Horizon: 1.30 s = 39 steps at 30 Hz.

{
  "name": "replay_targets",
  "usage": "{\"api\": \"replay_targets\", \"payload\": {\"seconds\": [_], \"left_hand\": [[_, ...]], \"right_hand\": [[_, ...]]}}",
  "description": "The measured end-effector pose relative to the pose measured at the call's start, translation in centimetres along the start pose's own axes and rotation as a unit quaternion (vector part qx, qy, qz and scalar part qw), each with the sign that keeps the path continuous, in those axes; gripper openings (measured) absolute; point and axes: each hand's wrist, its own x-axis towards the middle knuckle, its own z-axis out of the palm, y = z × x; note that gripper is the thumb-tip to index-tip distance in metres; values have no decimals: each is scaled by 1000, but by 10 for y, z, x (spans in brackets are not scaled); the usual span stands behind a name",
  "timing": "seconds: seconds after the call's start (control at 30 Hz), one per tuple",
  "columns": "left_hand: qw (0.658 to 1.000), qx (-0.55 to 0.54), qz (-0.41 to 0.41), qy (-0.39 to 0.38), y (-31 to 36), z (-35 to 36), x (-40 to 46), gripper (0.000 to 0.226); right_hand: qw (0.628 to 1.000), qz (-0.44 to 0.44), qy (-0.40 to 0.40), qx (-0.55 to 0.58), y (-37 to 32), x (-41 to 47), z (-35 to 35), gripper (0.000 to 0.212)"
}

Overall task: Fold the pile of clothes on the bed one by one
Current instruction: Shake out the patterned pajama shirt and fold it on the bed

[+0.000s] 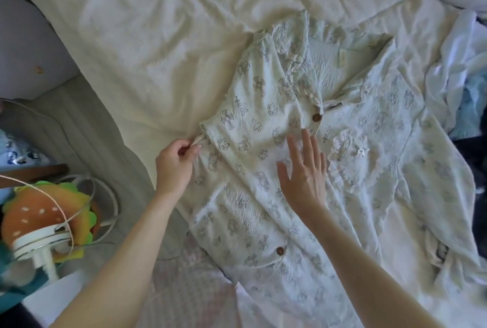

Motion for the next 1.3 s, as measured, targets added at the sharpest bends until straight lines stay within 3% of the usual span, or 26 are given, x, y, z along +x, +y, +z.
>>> {"api": "replay_targets", "payload": {"seconds": [0.13,0.23,0.37,0.4,0.47,0.57,0.67,0.83,0.93,1.03,1.1,1.17,1.2,1.23,1.3], "left_hand": [[1000,5,-21,-6,-5,-1,2,8],[998,52,10,38,11,5,-9,20],[958,178,198,106,41,19,-50,28],[942,209,248,85,47,27,-63,29],[912,275,302,-31,53,50,-90,34],[848,370,312,-214,54,93,-132,51],[777,436,336,-306,46,142,-173,57],[727,487,318,-366,24,197,-218,59],[698,541,287,-372,10,209,-220,58],[674,580,251,-383,8,218,-211,58],[664,593,228,-395,14,221,-206,57],[662,595,215,-401,26,222,-205,54],[679,576,206,-406,36,221,-206,51],[717,533,186,-409,46,220,-209,48],[836,366,93,-399,69,217,-216,38]], "right_hand": [[999,18,-30,4,9,-9,6,59],[998,24,-38,35,22,-20,4,59],[994,71,21,86,54,-46,-2,53],[992,81,41,89,66,-53,-5,51],[990,95,67,79,99,-67,-12,46],[981,153,101,63,161,-87,-26,41],[954,257,143,58,228,-107,-40,36],[904,385,180,40,333,-136,-54,42],[906,408,109,29,376,-153,-47,55],[900,431,43,57,404,-169,-40,38],[897,424,67,106,405,-175,-40,27],[898,388,160,133,388,-178,-46,23],[900,353,217,137,373,-179,-49,20],[903,303,271,140,354,-180,-54,18],[910,173,348,145,306,-184,-63,10]]}}
